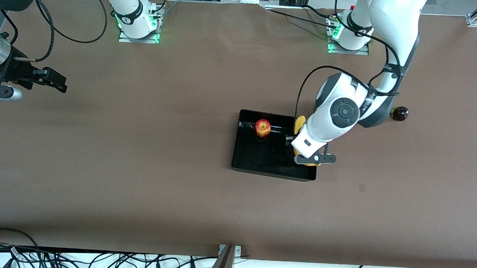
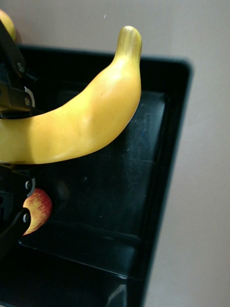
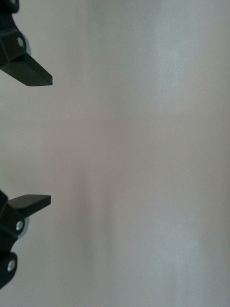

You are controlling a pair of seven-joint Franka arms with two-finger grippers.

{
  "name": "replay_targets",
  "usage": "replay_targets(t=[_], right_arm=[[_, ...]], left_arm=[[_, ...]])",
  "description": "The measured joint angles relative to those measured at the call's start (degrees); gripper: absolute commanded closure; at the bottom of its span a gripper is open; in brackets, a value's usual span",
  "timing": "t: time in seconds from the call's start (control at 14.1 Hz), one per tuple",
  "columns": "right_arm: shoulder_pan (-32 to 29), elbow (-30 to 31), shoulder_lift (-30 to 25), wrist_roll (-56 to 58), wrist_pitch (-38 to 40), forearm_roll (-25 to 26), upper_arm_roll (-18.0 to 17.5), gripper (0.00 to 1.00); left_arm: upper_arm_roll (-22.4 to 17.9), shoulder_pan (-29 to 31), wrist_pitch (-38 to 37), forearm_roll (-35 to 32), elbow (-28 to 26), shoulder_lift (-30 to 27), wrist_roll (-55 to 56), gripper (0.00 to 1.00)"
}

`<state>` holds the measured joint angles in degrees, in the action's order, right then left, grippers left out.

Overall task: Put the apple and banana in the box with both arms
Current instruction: 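Lower the banana into the box and open the left gripper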

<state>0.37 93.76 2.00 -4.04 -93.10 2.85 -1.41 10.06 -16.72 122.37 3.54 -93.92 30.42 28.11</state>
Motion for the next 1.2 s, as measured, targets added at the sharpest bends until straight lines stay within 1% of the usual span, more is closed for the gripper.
replay_targets(t=[0.35, 0.71, 0.99, 1.2], right_arm=[[0.00, 0.00, 0.00, 0.00, 0.00, 0.00, 0.01, 0.00], [0.00, -0.01, 0.00, 0.01, 0.00, 0.00, 0.01, 0.00], [0.00, -0.02, 0.00, 0.01, 0.00, 0.00, 0.01, 0.00], [0.00, -0.02, 0.00, 0.01, 0.00, 0.00, 0.01, 0.00]], left_arm=[[0.77, -1.83, 1.80, -0.05, -0.71, 3.26, 0.08, 1.00], [0.76, -1.87, 6.66, -0.35, -0.87, 6.81, 0.09, 1.00], [0.76, -1.87, 9.03, -0.95, -0.88, 8.84, 0.44, 1.00], [0.76, -1.87, 10.83, -2.68, -0.90, 10.58, 0.94, 1.00]])
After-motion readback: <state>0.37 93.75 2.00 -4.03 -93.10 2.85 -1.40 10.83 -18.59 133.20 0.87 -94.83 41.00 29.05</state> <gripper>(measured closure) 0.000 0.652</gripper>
